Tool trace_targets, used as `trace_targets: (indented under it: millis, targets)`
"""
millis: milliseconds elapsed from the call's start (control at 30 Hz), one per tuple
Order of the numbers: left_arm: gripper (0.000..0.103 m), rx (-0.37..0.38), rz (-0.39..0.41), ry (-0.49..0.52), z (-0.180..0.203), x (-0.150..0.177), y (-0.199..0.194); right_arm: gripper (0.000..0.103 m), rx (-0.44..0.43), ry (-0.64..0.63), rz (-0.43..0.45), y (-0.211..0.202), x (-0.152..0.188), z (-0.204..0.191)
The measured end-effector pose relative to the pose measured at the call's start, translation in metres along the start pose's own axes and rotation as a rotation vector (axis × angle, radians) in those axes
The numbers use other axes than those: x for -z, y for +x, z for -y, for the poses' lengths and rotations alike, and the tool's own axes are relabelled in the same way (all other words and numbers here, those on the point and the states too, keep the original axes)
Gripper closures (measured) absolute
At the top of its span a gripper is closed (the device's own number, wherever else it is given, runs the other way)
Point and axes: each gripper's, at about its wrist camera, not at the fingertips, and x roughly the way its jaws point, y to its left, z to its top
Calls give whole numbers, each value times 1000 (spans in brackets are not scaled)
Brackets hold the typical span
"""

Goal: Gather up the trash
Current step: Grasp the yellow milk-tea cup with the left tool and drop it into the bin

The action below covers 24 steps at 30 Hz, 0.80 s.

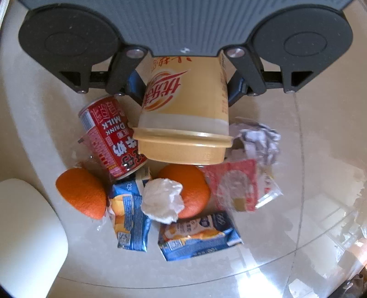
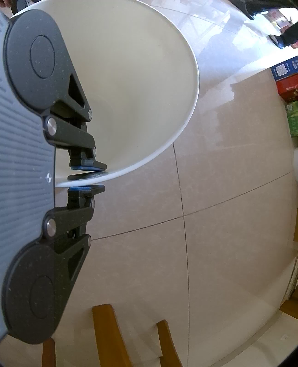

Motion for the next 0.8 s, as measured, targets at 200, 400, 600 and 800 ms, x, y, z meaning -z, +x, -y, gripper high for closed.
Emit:
trace_targets:
  millis: [200,400,600,800]
  targets:
    - [32,10,-14,44,7,-22,-55,89,-15,17,5,0,1,5]
    - [32,106,43,114,38,-81,-139,89,-45,46,4,0,1,15]
    - [32,224,230,210,101,-167,-232,89,-48,49,11,1,1,18]
    - [32,325,293,274,183,-225,-244,89,-52,55,19,0,4,18]
